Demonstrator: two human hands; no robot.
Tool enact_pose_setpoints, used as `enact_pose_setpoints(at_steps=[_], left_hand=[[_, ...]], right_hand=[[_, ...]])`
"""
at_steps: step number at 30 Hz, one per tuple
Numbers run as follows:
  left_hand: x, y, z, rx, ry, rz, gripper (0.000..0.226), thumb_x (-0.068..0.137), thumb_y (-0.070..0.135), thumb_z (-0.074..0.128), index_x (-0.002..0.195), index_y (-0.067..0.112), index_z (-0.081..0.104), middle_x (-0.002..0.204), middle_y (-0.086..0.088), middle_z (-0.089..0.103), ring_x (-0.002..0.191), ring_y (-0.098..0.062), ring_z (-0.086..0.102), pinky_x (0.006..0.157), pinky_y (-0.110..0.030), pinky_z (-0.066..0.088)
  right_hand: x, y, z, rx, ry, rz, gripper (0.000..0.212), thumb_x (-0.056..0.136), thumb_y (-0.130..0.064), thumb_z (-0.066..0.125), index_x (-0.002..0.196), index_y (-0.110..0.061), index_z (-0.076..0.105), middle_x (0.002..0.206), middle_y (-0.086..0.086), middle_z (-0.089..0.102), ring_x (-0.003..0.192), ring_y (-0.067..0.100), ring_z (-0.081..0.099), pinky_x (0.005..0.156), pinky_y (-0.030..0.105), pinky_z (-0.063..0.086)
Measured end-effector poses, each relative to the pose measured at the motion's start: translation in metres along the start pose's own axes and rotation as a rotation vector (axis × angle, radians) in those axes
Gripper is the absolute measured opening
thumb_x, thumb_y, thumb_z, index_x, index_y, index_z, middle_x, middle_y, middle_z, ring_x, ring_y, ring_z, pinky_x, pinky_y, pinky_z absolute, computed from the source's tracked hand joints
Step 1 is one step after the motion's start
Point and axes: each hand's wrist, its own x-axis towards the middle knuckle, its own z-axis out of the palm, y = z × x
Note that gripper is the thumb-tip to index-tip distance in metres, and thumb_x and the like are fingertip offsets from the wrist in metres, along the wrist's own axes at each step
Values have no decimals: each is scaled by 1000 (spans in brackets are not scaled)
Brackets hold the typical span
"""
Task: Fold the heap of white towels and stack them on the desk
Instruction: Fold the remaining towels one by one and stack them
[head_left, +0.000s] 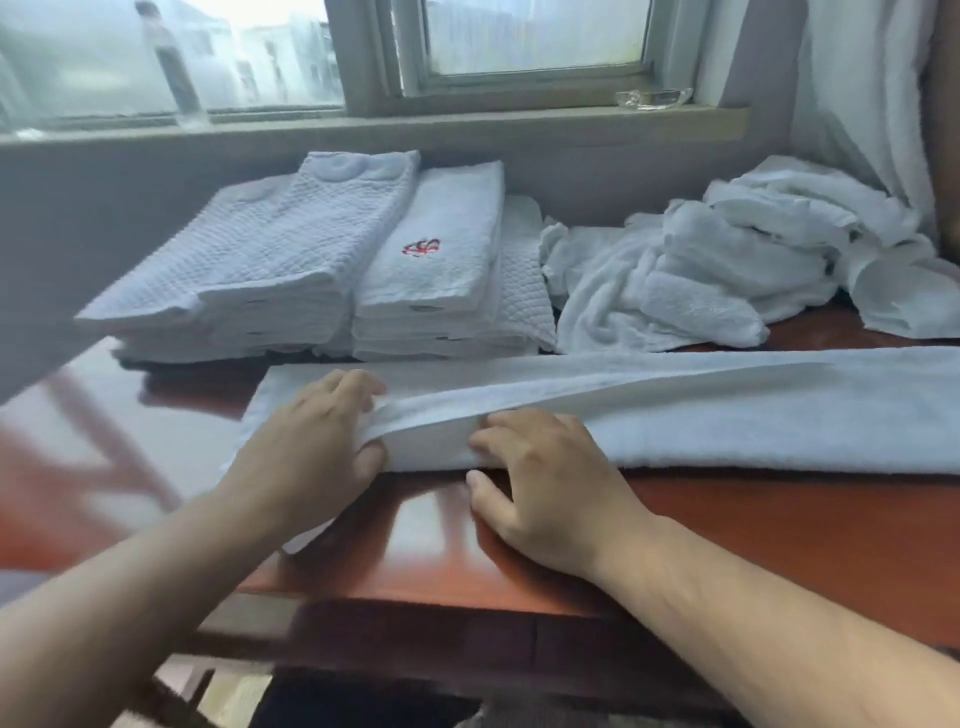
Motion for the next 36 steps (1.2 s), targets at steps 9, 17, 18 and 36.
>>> enact_pose_setpoints(at_steps=[9, 17, 18, 36], left_hand=[[-33, -54, -31, -47, 69, -108, 40, 80, 22, 67, 119, 30, 61, 121, 9, 58, 115, -19, 53, 95, -33, 37], [15, -76, -26, -320, 266, -328, 16, 93, 39, 62, 82, 29, 59, 68, 12, 59, 73, -14, 56, 60, -30, 34], [20, -78, -24, -348, 270, -355, 19, 93, 40, 62, 80, 28, 57, 67, 12, 58, 70, -10, 55, 58, -28, 34], [30, -67, 6, -43, 284, -388, 46, 93, 41, 62, 133, 19, 54, 129, -6, 55, 122, -33, 44, 97, -50, 39]], right_hand=[[34, -37, 17, -59, -41, -8, 42, 96, -44, 48, 127, -20, 62, 114, -1, 62, 111, 23, 54, 98, 39, 40], [57, -37, 16, -71, -48, 31, 44, 96, -42, 52, 135, -22, 59, 137, 1, 55, 131, 22, 47, 104, 37, 36], [60, -36, 16, -73, -43, 37, 42, 97, -41, 52, 133, -23, 60, 137, 1, 56, 131, 22, 47, 103, 36, 36], [67, -26, 21, -66, -107, -11, 29, 101, -34, 49, 107, -12, 67, 117, 6, 63, 118, 27, 52, 103, 38, 39]])
